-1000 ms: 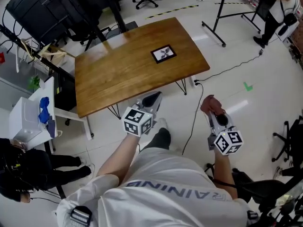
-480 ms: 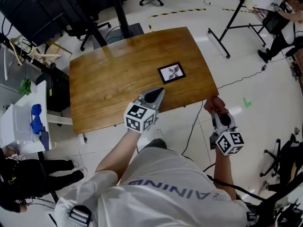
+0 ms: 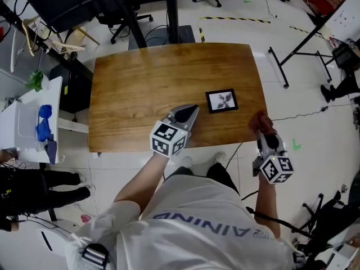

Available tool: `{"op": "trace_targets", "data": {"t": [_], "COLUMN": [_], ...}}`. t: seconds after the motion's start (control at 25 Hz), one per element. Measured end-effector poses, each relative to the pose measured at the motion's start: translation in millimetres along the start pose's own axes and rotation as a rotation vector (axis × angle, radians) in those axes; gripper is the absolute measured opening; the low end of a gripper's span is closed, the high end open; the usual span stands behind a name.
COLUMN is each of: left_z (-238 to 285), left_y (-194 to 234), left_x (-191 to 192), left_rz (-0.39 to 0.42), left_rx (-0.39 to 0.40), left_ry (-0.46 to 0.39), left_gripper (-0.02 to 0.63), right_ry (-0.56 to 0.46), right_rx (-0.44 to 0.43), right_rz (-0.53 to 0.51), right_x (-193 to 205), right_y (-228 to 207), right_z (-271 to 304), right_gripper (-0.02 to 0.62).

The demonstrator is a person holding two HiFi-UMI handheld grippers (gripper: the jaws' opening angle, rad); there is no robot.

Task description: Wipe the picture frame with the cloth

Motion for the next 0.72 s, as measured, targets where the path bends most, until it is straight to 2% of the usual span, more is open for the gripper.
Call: {"op": "trace_targets", "data": {"t": [0.24,0.56,0.72], "left_z": [12,55,70], "left_y": [20,19,15], "left_x": [-13,-17,-8], "left_rz": [-0.029,-0.074,-0.092], "left_rx": [-0.098,-0.272,-0.327], "left_ry": [-0.024,-0.054,-0.037], "left_gripper": [0.006,0.006,0.006], "right_ry": [0.024,0.056,0.093], "right_rx": [-0.123,-0.333,-0.400], "right_rz": [-0.010,-0.025,-0.019], "right_x": [-13,-19,-11], "right_y": [-14,-58,-71], "right_z": [53,113,134], "right_gripper": [0.115,0.115,0.115]}}
Point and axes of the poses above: the fingertips, and each gripper's own axes: z forward along the fingers, y to its left, x out of its underside, the point moved 1 cm from there along -z, backward along the fingers, and after that the axes turned 6 degrees about -z, right-handed, at the moved point
